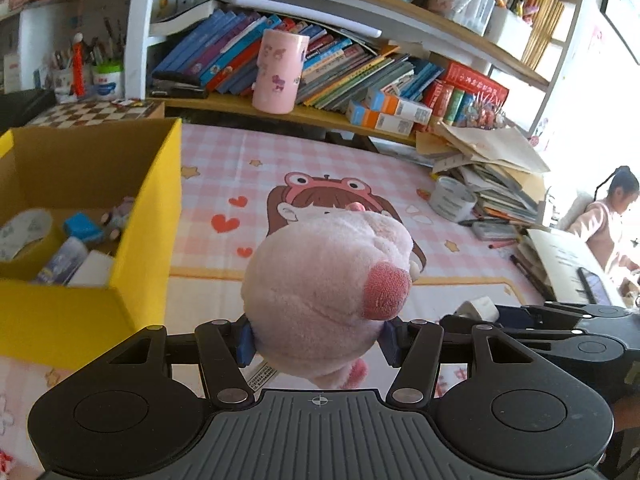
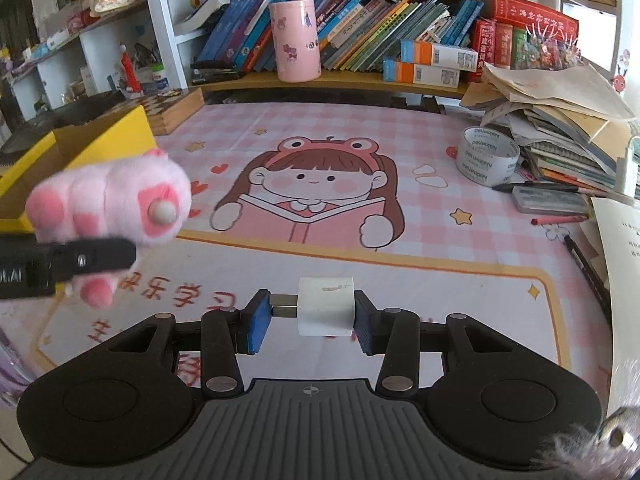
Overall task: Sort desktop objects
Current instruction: 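Lift and carry the plush and charger with both tools over the yellow box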
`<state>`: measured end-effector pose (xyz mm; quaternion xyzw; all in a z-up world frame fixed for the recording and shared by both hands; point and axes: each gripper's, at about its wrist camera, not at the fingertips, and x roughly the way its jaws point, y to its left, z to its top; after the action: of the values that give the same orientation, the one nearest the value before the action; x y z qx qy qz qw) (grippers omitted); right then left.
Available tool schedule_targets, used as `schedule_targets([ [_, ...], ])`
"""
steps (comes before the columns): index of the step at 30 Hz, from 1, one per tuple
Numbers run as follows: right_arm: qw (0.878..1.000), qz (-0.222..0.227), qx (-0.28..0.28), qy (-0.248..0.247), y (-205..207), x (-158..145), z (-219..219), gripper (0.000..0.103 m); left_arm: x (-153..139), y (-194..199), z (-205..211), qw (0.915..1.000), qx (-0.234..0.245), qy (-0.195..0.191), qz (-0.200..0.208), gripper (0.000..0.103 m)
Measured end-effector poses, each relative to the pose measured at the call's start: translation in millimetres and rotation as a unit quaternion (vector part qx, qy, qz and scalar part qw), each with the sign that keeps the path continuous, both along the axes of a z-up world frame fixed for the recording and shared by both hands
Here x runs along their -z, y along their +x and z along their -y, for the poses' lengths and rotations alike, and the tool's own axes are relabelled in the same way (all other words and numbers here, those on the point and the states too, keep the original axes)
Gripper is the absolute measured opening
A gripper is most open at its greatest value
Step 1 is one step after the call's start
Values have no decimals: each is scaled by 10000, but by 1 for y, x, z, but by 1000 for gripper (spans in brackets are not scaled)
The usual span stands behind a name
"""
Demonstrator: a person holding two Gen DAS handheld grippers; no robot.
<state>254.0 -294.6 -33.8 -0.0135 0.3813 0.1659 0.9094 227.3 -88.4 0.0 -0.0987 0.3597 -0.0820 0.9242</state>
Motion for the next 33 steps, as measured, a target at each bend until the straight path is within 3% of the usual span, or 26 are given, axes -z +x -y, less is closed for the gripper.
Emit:
schedule_targets([
  [10,10000,-22,57,-24,-38,-9,-29,40,-10,-36,-27,9996,145,-218,91,57],
  [21,9998,-10,184,-41,-79,-13,-57,40,-9,-78,-54,9994,268,-166,138,57],
  [33,9997,-31,-155,-159,-132,-13,-101,40,-5,-127,-94,9997,145,-190,38,57],
])
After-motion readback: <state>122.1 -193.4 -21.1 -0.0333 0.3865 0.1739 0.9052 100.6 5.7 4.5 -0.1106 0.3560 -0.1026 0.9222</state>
